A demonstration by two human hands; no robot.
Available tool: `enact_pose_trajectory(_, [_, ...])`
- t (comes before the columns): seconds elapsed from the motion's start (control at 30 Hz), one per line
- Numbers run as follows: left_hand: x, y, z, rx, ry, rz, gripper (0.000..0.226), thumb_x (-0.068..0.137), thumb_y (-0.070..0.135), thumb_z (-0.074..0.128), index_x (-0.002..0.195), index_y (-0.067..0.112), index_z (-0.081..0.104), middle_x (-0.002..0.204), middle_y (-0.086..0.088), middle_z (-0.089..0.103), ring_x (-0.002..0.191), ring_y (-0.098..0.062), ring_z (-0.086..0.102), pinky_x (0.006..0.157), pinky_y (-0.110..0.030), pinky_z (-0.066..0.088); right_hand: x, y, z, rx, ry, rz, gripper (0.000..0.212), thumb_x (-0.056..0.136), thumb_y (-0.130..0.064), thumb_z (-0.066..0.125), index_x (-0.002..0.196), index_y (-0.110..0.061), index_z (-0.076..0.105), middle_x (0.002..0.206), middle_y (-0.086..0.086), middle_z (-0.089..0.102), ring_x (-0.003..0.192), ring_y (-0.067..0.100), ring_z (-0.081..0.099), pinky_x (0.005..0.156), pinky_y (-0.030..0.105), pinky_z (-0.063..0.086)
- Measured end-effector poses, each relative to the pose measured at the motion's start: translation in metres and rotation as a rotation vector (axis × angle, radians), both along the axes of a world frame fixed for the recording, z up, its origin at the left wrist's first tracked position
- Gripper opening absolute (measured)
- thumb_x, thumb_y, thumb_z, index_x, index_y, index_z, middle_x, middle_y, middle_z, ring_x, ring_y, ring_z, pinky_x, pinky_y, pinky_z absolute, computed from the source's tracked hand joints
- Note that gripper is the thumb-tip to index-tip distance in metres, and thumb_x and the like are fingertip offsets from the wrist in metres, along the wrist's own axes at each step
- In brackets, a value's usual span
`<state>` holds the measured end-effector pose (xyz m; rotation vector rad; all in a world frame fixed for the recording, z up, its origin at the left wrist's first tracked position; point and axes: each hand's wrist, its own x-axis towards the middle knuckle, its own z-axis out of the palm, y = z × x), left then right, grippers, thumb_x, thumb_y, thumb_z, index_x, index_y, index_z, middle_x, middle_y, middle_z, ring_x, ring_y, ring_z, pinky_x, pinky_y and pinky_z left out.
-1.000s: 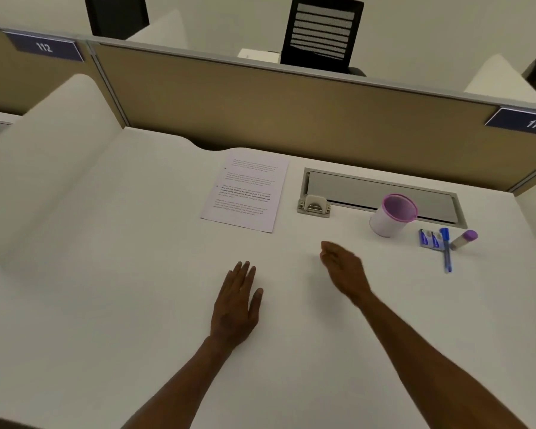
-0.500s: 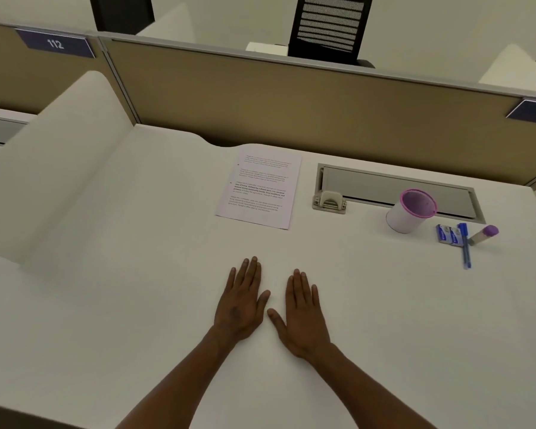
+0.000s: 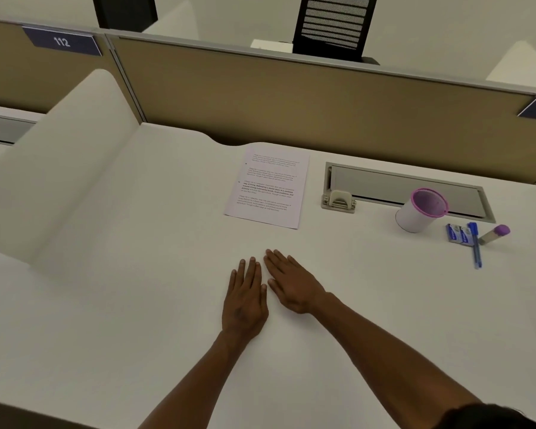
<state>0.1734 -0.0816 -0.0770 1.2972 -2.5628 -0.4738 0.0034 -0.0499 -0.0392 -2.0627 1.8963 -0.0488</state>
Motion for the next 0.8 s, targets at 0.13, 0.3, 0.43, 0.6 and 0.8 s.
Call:
enact_pose_trajectory(0.13, [0.003, -0.003, -0.003, 0.004, -0.004, -0.023, 0.056, 0.106, 0.033, 0.024, 0.157, 0.013, 0.017, 0.166, 0.0, 0.011, 0.155, -0.017, 0.0, 0.126, -0.036, 0.006, -0.004, 0.028, -0.007, -0.039, -0.011, 0.047, 0.057, 0.104, -0.04, 0.015, 0.155, -0.017, 0.003, 0.163, -0.003, -0.003, 0.149, 0.009, -0.007, 0.121, 0.028, -0.003])
enact_pose_trajectory(0.3, [0.003, -0.003, -0.005, 0.006, -0.021, -0.024, 0.058, 0.105, 0.035, 0.021, 0.158, 0.013, 0.015, 0.167, 0.0, 0.008, 0.155, -0.018, -0.003, 0.126, -0.036, 0.005, -0.018, 0.059, -0.004, -0.101, -0.108, -0.074, 0.055, 0.103, -0.042, 0.021, 0.154, -0.019, 0.02, 0.161, -0.006, 0.016, 0.148, 0.005, 0.011, 0.123, 0.03, 0.011])
enact_pose_trajectory(0.43, [0.002, -0.002, -0.005, -0.008, -0.022, -0.019, 0.057, 0.105, 0.032, 0.023, 0.158, 0.011, 0.016, 0.167, -0.003, 0.01, 0.155, -0.02, -0.001, 0.126, -0.037, 0.004, -0.026, 0.072, -0.005, -0.124, -0.197, -0.46, 0.058, 0.103, -0.036, 0.033, 0.154, -0.014, 0.016, 0.162, -0.002, 0.011, 0.149, 0.008, 0.003, 0.121, 0.024, 0.001])
enact_pose_trajectory(0.6, [0.001, -0.001, -0.005, -0.019, -0.04, -0.017, 0.058, 0.104, 0.031, 0.022, 0.158, 0.01, 0.015, 0.167, -0.005, 0.011, 0.155, -0.021, 0.0, 0.126, -0.039, 0.006, 0.018, 0.071, -0.017, -0.091, -0.105, -0.497, 0.069, 0.102, -0.043, 0.026, 0.153, -0.007, -0.004, 0.16, 0.006, -0.014, 0.148, 0.018, -0.016, 0.12, 0.033, -0.01])
enact_pose_trajectory(0.8, [0.002, -0.002, -0.005, -0.008, -0.026, -0.031, 0.058, 0.104, 0.031, 0.026, 0.157, 0.01, 0.017, 0.166, -0.005, 0.012, 0.155, -0.02, 0.0, 0.126, -0.04, 0.008, 0.054, 0.059, -0.016, -0.132, -0.195, -0.438, 0.061, 0.104, -0.038, 0.021, 0.153, -0.011, -0.001, 0.159, -0.002, -0.012, 0.148, 0.011, -0.014, 0.121, 0.029, -0.009])
